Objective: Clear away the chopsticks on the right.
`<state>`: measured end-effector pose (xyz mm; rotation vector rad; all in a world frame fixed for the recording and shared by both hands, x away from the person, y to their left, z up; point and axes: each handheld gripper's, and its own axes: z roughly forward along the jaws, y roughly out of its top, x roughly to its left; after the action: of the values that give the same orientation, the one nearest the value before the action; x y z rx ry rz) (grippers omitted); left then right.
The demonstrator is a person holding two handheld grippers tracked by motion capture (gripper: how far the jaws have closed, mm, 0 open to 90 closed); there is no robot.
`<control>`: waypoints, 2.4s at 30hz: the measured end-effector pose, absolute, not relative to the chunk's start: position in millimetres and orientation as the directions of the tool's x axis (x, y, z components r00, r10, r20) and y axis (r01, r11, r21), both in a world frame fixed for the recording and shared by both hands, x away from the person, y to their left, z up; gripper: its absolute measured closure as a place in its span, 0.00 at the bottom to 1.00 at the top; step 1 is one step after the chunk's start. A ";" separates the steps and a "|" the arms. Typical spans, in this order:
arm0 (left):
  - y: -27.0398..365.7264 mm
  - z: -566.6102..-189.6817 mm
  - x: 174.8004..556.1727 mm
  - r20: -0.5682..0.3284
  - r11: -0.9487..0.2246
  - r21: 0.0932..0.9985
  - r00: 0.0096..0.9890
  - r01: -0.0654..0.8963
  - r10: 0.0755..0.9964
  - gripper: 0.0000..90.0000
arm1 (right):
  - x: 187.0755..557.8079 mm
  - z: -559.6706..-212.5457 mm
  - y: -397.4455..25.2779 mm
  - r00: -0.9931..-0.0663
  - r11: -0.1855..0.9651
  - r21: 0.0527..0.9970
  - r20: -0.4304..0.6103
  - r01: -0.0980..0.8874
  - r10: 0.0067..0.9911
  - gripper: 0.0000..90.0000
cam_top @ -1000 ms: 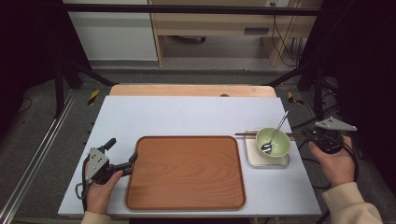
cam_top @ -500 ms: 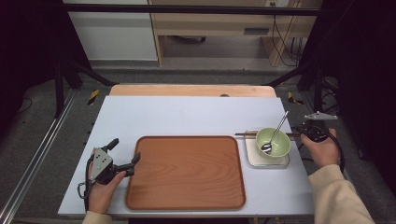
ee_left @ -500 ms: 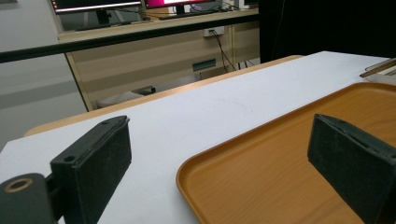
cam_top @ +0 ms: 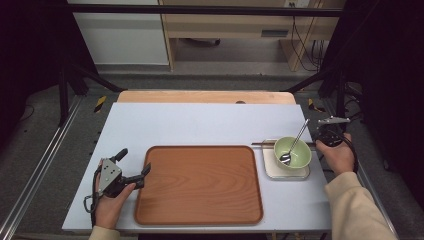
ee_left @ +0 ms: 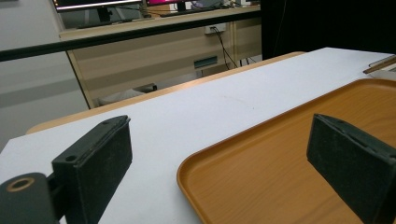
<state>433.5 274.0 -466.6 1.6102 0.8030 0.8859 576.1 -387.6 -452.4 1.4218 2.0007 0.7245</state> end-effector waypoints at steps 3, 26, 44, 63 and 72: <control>274.1 -466.1 433.2 0.144 -0.194 0.980 0.494 0.052 0.858 0.07 | 577.3 -454.9 -386.9 -0.268 0.283 0.702 -0.135 0.653 0.954 1.00; 273.7 -466.2 433.3 0.157 -0.208 0.977 0.493 0.051 0.856 0.07 | 571.6 -459.0 -384.6 -0.366 0.359 0.648 -0.131 0.672 0.922 1.00; 272.7 -466.0 433.0 0.171 -0.222 0.974 0.491 0.047 0.854 0.08 | 559.2 -455.4 -384.8 -0.404 0.375 0.646 -0.111 0.665 0.908 1.00; 273.0 -465.9 433.2 0.175 -0.227 0.973 0.490 0.047 0.854 0.08 | 552.9 -455.2 -386.0 -0.433 0.391 0.640 -0.099 0.662 0.896 1.00; 272.7 -466.0 433.2 0.176 -0.229 0.972 0.491 0.048 0.853 0.08 | 551.2 -455.2 -385.4 -0.444 0.395 0.641 -0.094 0.658 0.891 1.00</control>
<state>433.2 272.7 -466.0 1.6359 0.7876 0.9140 551.2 -385.4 -455.2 1.3298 2.2325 0.7421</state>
